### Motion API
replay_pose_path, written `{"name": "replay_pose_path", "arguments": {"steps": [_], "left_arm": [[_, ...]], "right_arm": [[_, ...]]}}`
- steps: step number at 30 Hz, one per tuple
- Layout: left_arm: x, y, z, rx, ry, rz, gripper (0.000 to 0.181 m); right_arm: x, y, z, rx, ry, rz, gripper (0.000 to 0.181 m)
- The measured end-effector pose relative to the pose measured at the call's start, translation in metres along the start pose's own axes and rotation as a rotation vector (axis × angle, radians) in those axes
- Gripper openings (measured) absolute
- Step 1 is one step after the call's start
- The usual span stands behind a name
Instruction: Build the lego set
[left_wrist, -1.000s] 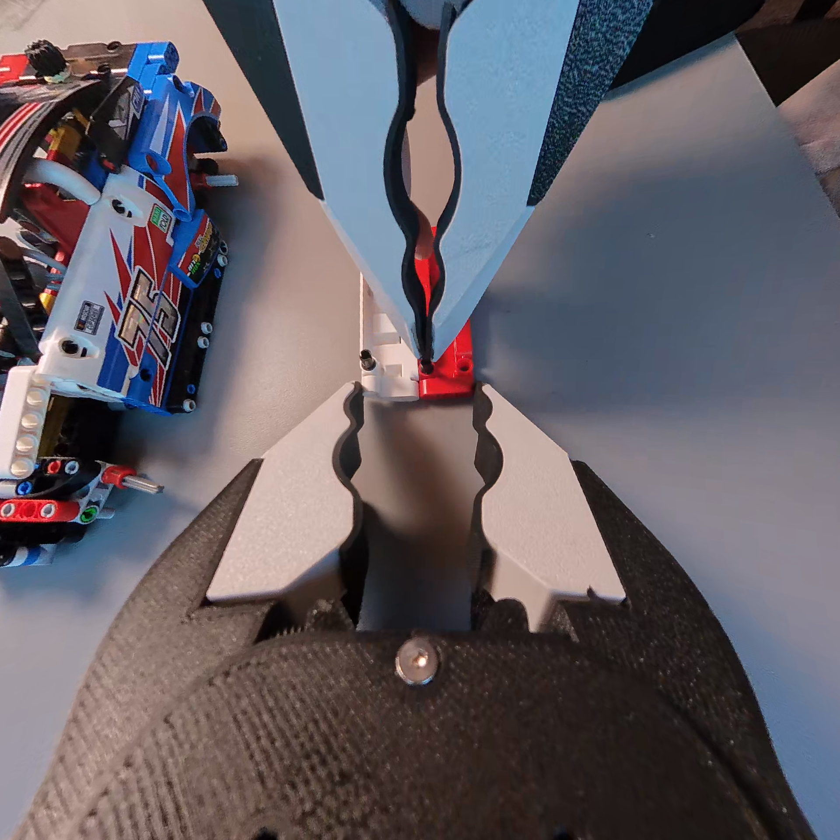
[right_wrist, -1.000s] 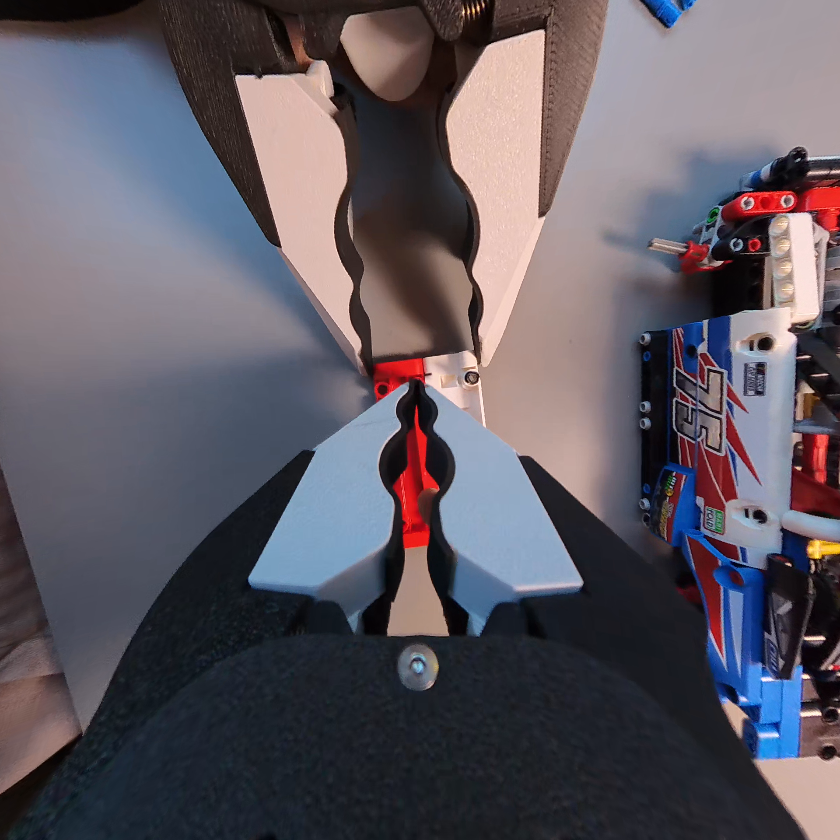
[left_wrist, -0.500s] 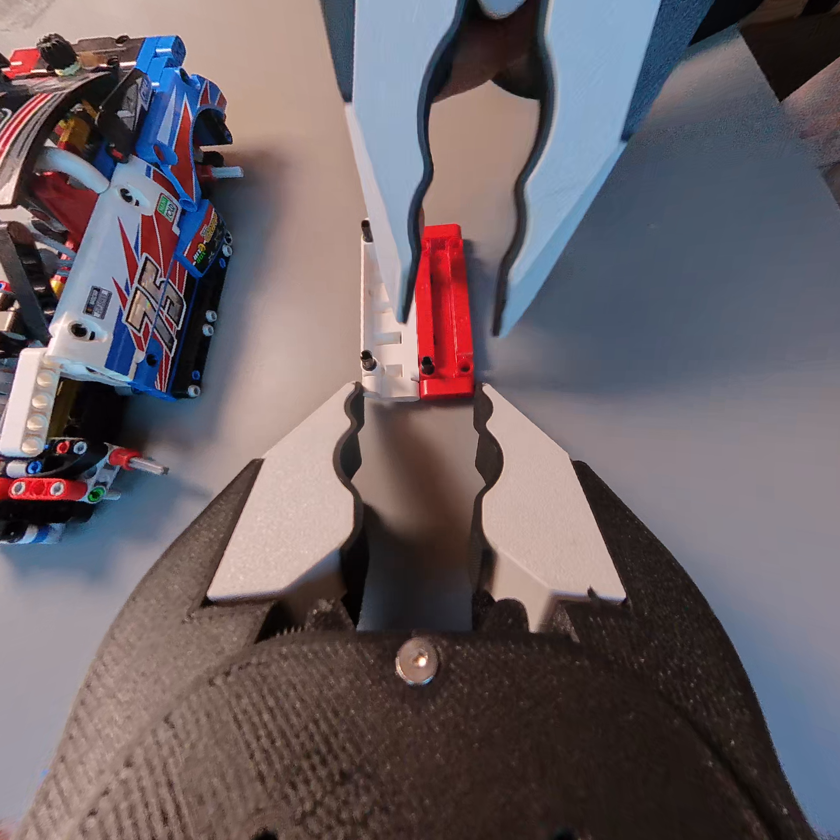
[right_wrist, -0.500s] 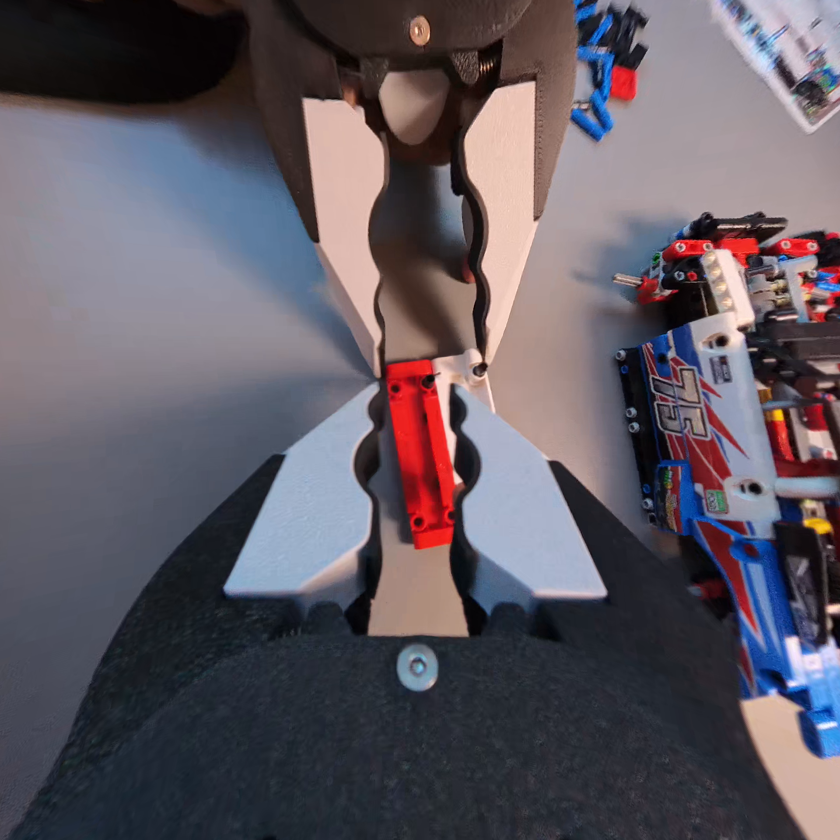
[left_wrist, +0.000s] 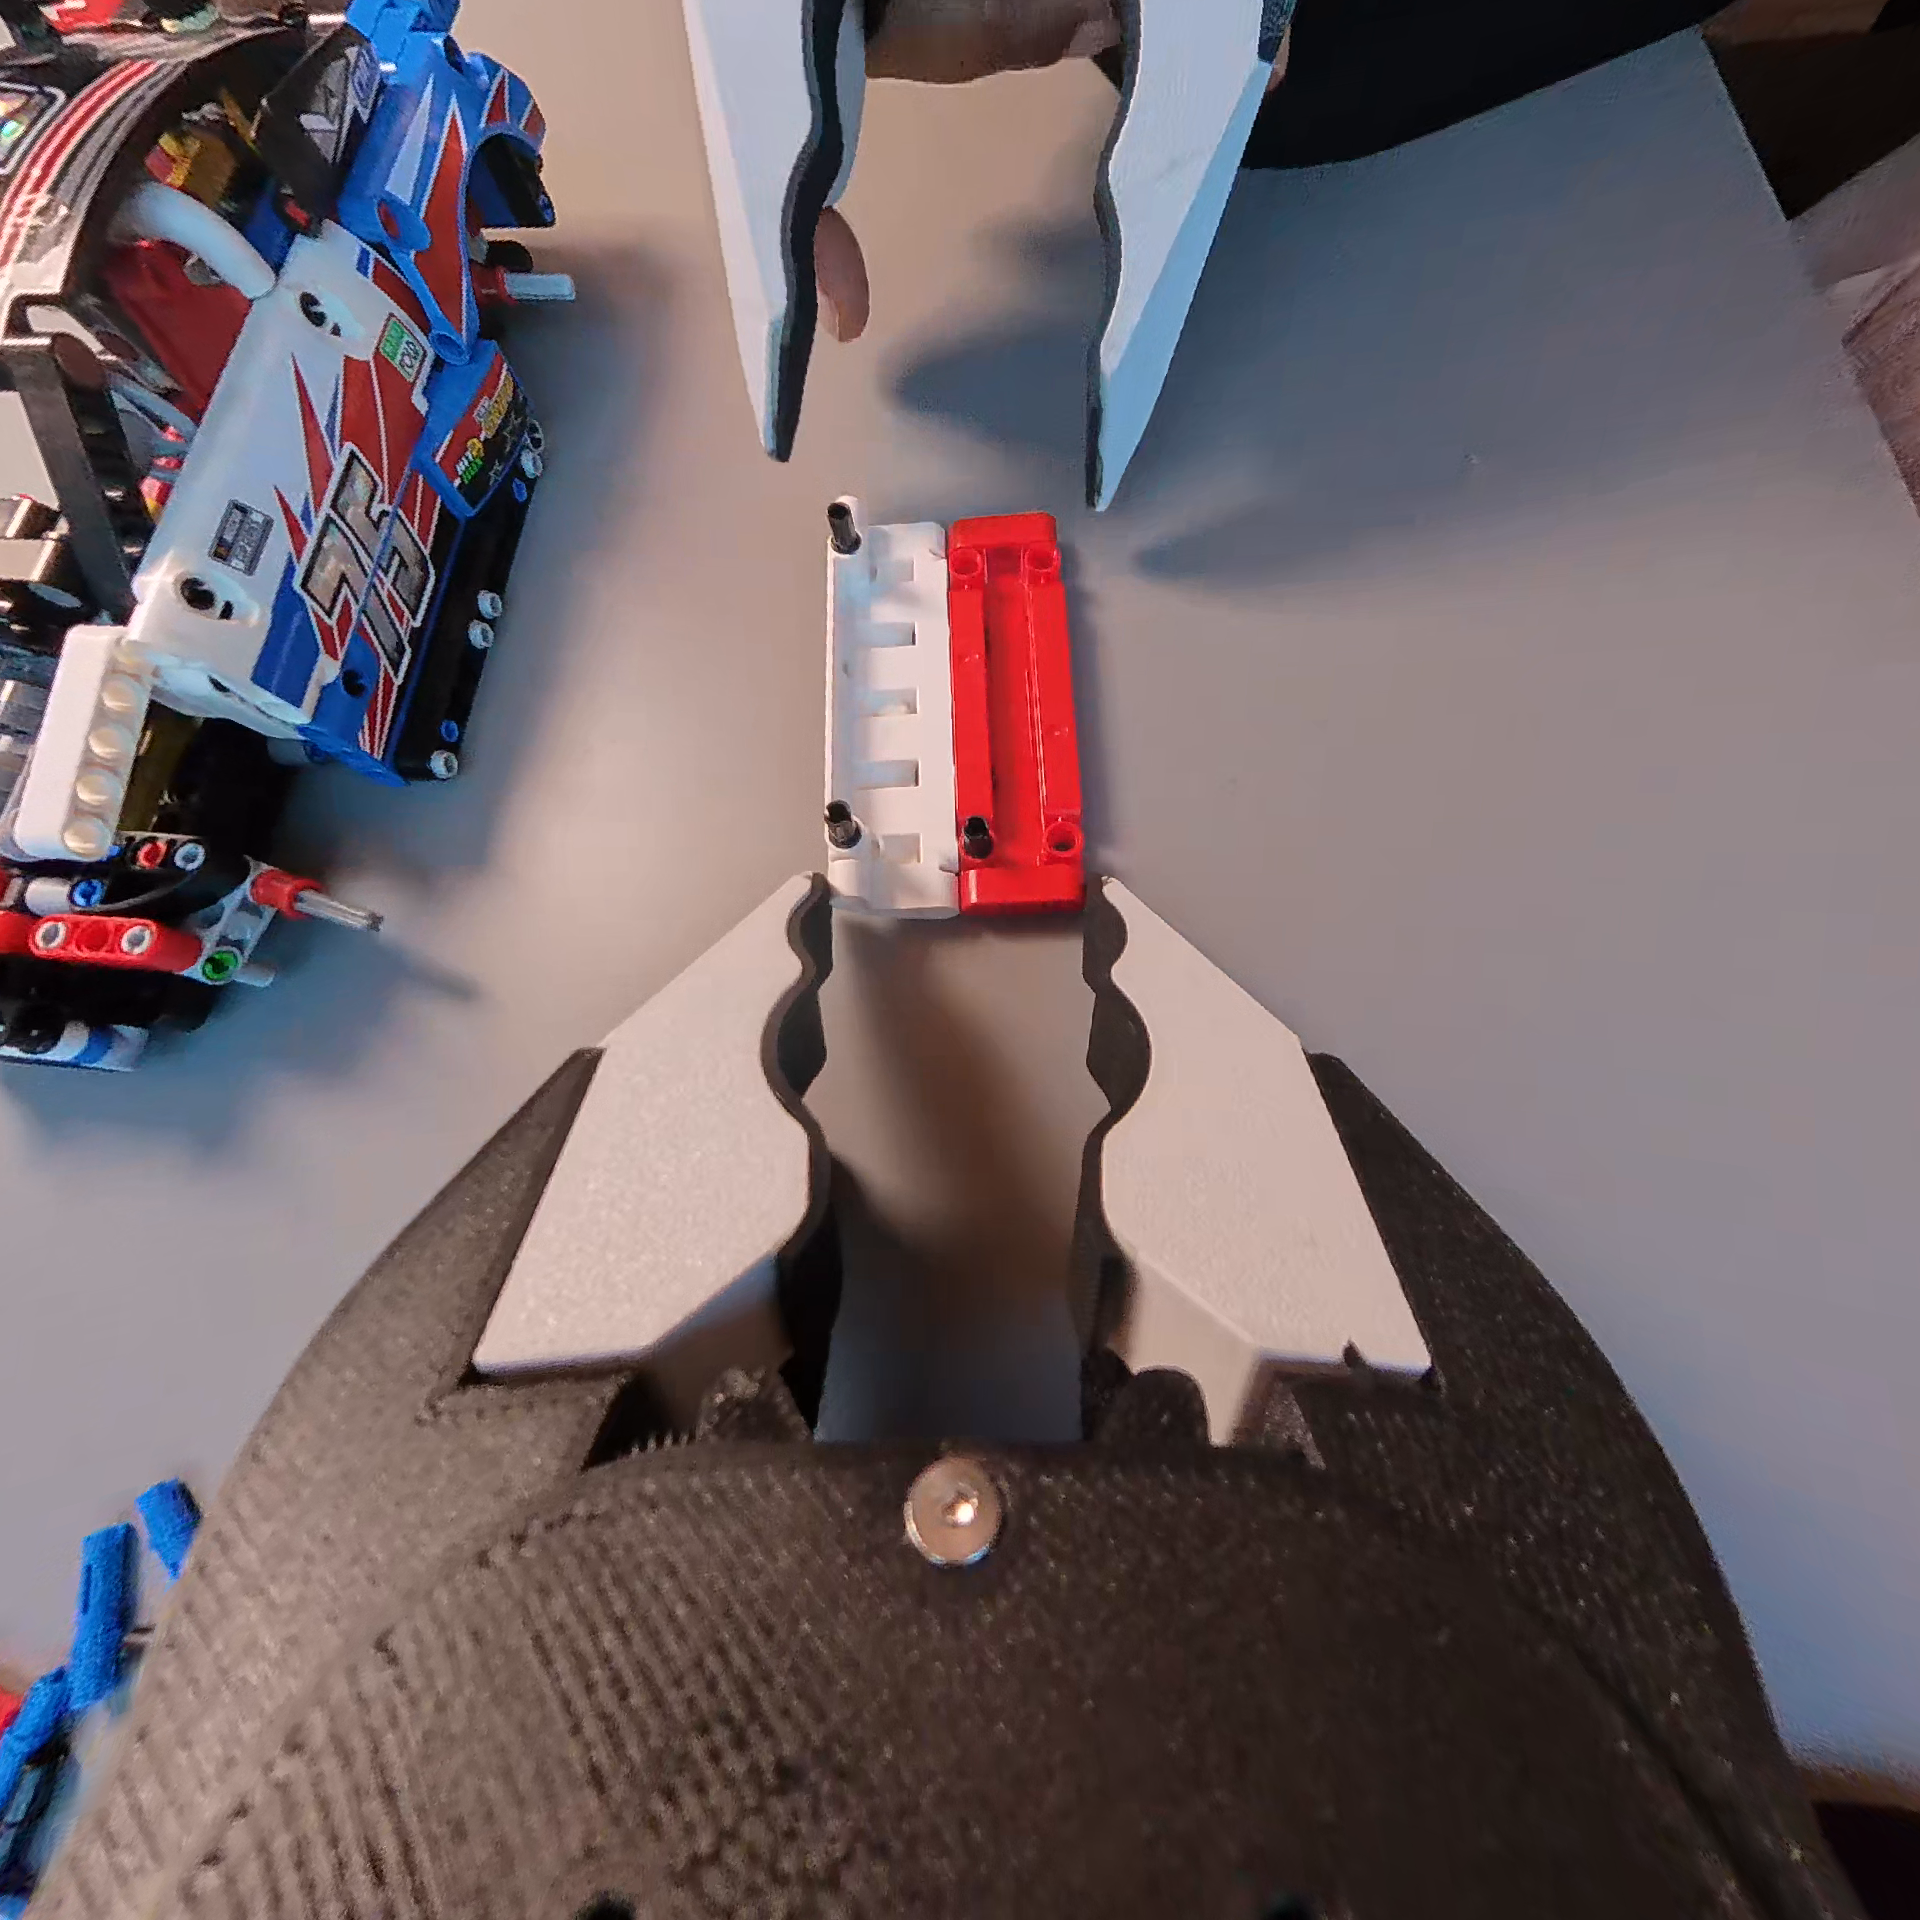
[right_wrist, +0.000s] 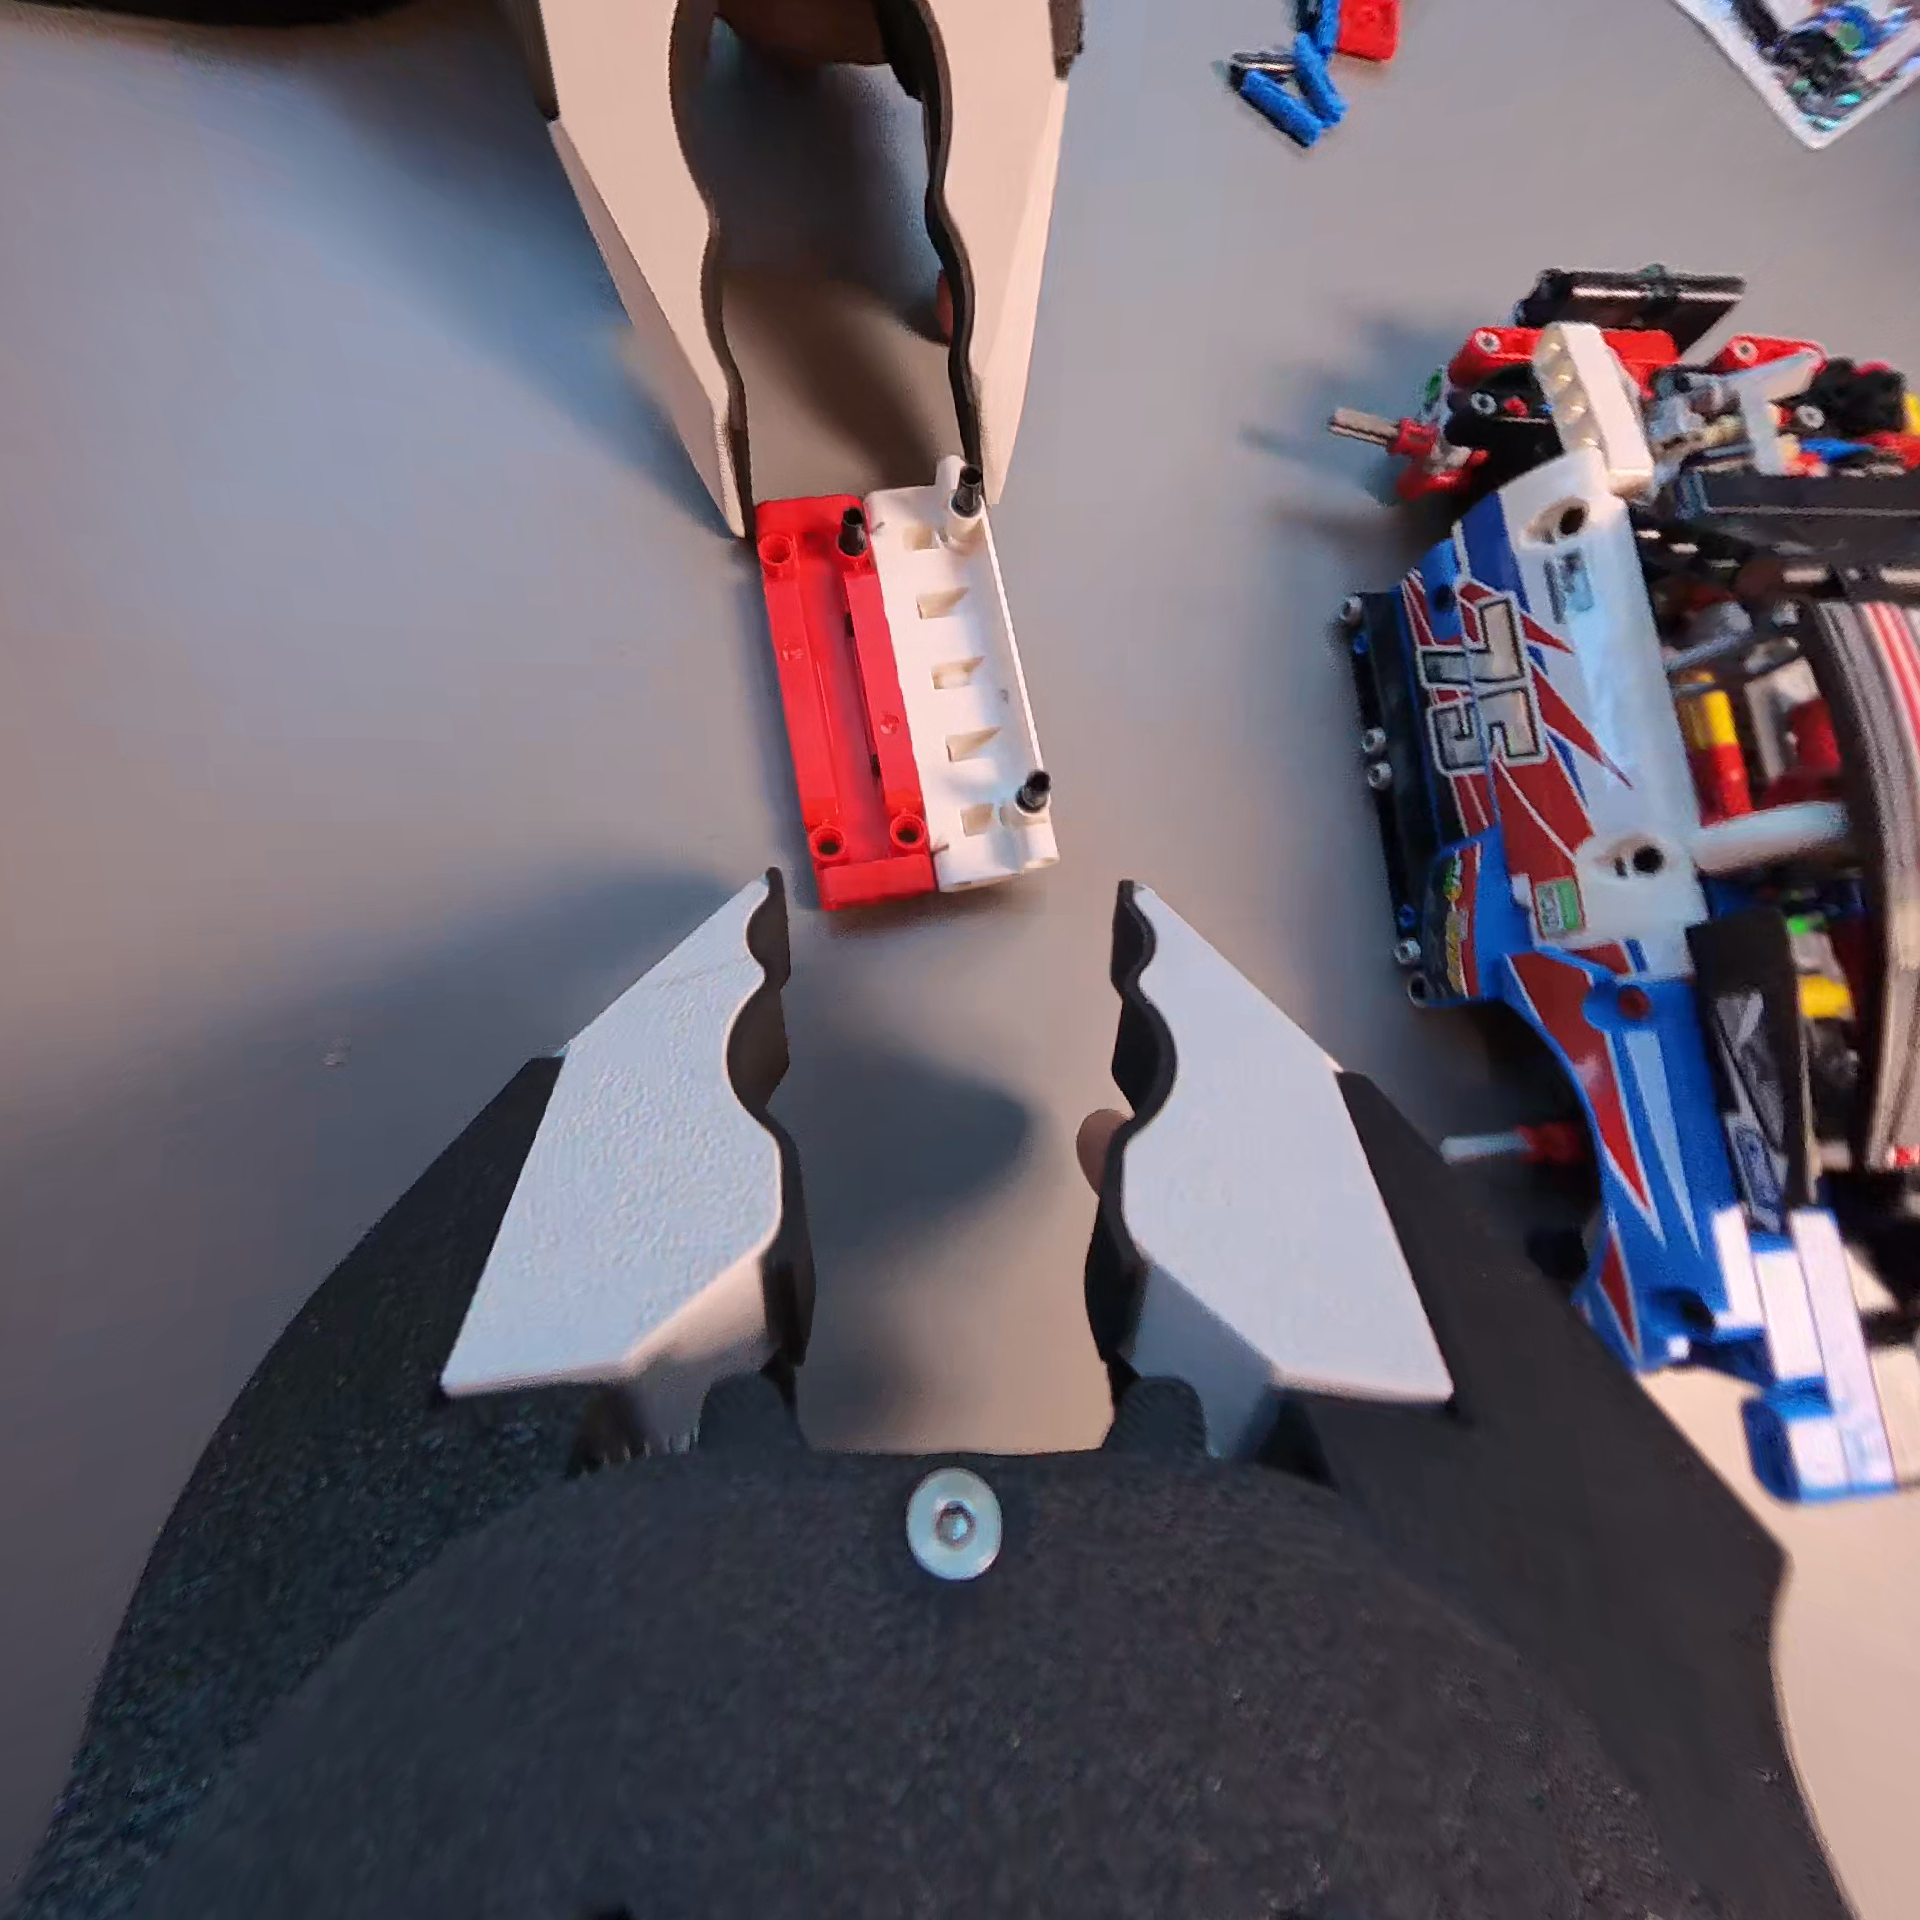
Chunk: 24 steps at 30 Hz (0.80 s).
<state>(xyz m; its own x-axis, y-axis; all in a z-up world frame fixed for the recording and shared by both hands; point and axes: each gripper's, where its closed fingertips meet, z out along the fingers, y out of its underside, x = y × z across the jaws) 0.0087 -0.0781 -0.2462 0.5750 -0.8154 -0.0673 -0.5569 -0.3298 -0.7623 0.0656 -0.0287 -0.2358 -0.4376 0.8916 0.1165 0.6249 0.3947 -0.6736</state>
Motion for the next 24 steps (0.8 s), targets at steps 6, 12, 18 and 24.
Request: {"name": "replay_pose_path", "arguments": {"steps": [6,12,18,24], "left_arm": [[-0.002,0.001,-0.001,-0.014,-0.037,-0.038,0.047],[-0.007,0.004,-0.004,-0.018,-0.066,-0.088,0.047],[-0.009,0.004,-0.018,0.024,-0.097,-0.159,0.057],[-0.05,-0.038,-0.073,0.406,-0.316,-0.273,0.053]], "right_arm": [[0.0,-0.004,0.02,-0.083,-0.143,-0.138,0.053],[0.011,-0.008,0.024,-0.043,-0.193,-0.169,0.048],[0.052,-0.068,-0.039,0.331,-0.087,-0.102,0.05],[0.233,-0.13,-0.152,0.718,0.561,0.021,0.019]]}}
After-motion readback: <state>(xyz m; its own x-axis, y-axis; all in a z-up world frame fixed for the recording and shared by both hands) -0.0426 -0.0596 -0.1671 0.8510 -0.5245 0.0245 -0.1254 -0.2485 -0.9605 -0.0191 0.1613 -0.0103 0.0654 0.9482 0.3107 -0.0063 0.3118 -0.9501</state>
